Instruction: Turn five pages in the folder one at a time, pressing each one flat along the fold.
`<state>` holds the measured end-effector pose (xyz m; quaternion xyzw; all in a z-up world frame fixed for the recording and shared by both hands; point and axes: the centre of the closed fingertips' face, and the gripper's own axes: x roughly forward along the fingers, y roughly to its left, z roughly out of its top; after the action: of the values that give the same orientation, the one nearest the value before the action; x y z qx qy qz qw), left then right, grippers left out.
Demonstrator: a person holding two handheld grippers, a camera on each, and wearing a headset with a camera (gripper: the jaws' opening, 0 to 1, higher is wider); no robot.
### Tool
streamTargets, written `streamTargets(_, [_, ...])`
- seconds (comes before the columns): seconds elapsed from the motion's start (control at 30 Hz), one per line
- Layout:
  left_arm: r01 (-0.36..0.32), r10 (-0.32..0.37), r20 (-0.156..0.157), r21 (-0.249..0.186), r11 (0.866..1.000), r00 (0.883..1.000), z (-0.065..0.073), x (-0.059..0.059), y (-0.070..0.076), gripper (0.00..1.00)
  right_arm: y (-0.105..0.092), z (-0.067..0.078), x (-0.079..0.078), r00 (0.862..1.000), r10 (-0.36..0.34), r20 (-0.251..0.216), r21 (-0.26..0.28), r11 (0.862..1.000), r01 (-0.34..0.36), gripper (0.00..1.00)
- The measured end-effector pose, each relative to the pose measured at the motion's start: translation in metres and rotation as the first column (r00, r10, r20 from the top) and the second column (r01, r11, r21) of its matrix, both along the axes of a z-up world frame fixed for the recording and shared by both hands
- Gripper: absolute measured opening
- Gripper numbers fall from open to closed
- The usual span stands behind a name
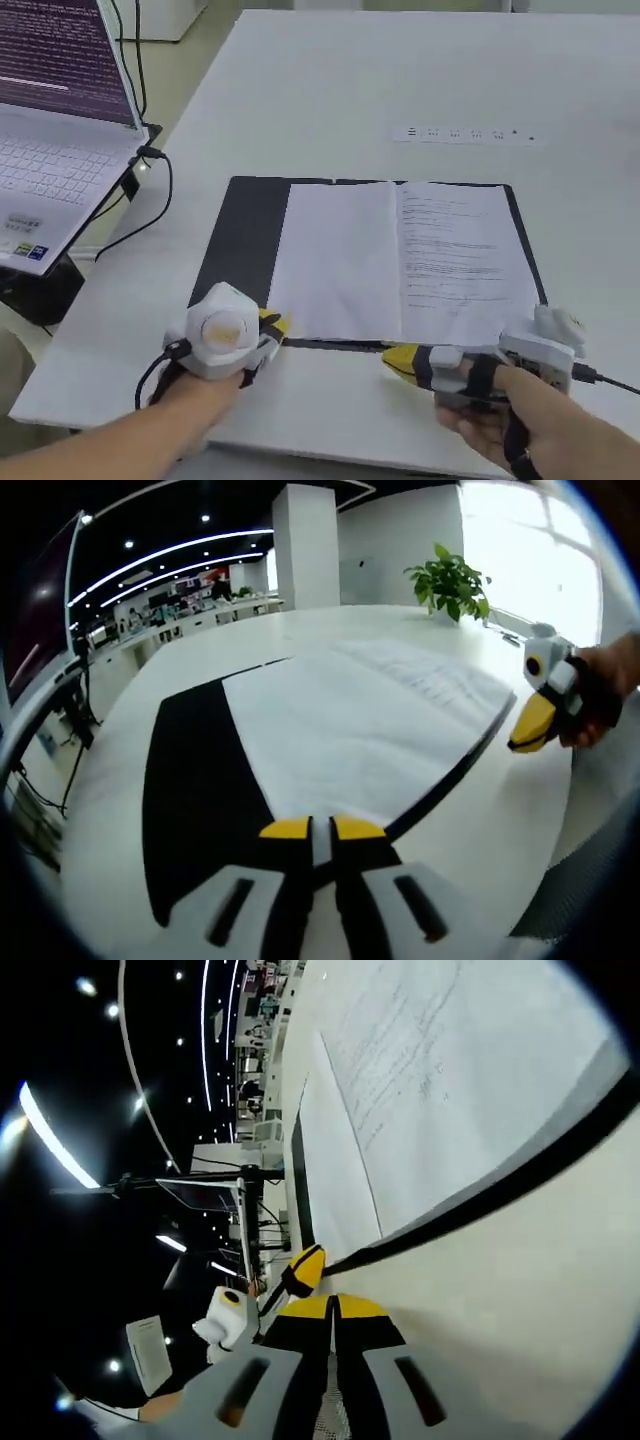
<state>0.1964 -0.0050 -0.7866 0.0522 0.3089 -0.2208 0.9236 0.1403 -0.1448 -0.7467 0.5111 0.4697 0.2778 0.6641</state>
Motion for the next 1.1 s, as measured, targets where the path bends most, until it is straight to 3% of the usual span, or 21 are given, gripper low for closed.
streamTargets(0.07, [-0.001, -0.003, -0.063, -0.068, 0.998, 0.998, 0.002, -0.003, -0.006, 0.12, -0.013, 0.018, 0.005, 0.996, -0.043, 0.077, -0.027, 0.999, 0.045, 0.00])
streamTargets(0.1, [-0.028, 0.012, -0.116, -0.134, 0.991, 0.993, 0.004, -0.004, -0.011, 0.18, -0.026, 0.024, 0.011, 0.991, -0.104, 0.080, -0.044, 0.993, 0.108, 0.00])
streamTargets(0.13, [-0.042, 0.021, -0.140, -0.143, 0.989, 0.990, 0.005, -0.004, -0.011, 0.23, -0.033, 0.029, 0.013, 0.988, -0.139, 0.062, -0.034, 0.989, 0.141, 0.00])
streamTargets(0.17, [-0.039, 0.018, -0.144, -0.142, 0.989, 0.989, 0.006, -0.004, -0.010, 0.25, -0.041, 0.034, 0.017, 0.983, -0.167, 0.071, -0.031, 0.985, 0.169, 0.00])
streamTargets(0.2, [-0.032, 0.016, -0.134, -0.122, 0.992, 0.991, 0.011, -0.004, -0.008, 0.27, -0.054, 0.043, 0.024, 0.969, -0.205, 0.136, -0.040, 0.976, 0.213, 0.00])
streamTargets(0.37, [-0.023, 0.011, -0.088, -0.138, 0.990, 0.996, 0.037, -0.006, -0.004, 0.32, -0.100, 0.062, 0.030, 0.926, -0.282, 0.249, -0.115, 0.941, 0.318, 0.00])
streamTargets(0.43, [-0.024, 0.014, -0.068, -0.158, 0.987, 0.998, 0.053, -0.011, -0.004, 0.35, -0.112, 0.067, 0.026, 0.919, -0.299, 0.256, -0.125, 0.933, 0.338, 0.06])
streamTargets(0.5, [-0.019, 0.011, -0.051, -0.161, 0.987, 0.999, 0.059, -0.013, -0.001, 0.36, -0.123, 0.071, 0.028, 0.899, -0.316, 0.304, -0.150, 0.916, 0.373, 0.14])
streamTargets(0.6, [-0.017, 0.013, -0.024, -0.175, 0.984, 1.000, 0.073, -0.020, 0.000, 0.36, -0.138, 0.072, 0.026, 0.885, -0.289, 0.366, -0.221, 0.896, 0.385, 0.26])
streamTargets(0.63, [-0.021, 0.018, -0.021, -0.176, 0.984, 1.000, 0.076, -0.022, 0.000, 0.38, -0.141, 0.075, 0.024, 0.875, -0.267, 0.404, -0.259, 0.884, 0.389, 0.30])
streamTargets(0.77, [-0.032, 0.034, 0.008, -0.175, 0.984, 0.999, 0.089, -0.031, 0.002, 0.52, -0.147, 0.080, 0.020, 0.844, -0.222, 0.488, -0.332, 0.847, 0.415, 0.53])
streamTargets(0.87, [-0.033, 0.034, 0.004, -0.164, 0.986, 0.999, 0.091, -0.038, 0.002, 0.61, -0.148, 0.076, 0.014, 0.847, -0.138, 0.514, -0.416, 0.823, 0.387, 0.64])
streamTargets(0.9, [-0.029, 0.030, 0.006, -0.158, 0.987, 1.000, 0.091, -0.042, 0.001, 0.62, -0.148, 0.072, 0.011, 0.850, -0.078, 0.522, -0.459, 0.813, 0.357, 0.66])
streamTargets(0.97, [-0.029, 0.030, 0.004, -0.156, 0.987, 1.000, 0.093, -0.045, 0.000, 0.65, -0.149, 0.068, 0.008, 0.847, -0.010, 0.531, -0.519, 0.786, 0.335, 0.71])
streamTargets(1.07, [-0.034, 0.035, 0.002, -0.161, 0.986, 0.999, 0.097, -0.051, -0.003, 0.70, -0.149, 0.065, 0.001, 0.836, 0.076, 0.544, -0.581, 0.753, 0.310, 0.79])
streamTargets(1.1, [-0.038, 0.038, -0.001, -0.170, 0.985, 0.999, 0.099, -0.053, -0.004, 0.71, -0.150, 0.065, -0.001, 0.836, 0.085, 0.543, -0.587, 0.750, 0.305, 0.80])
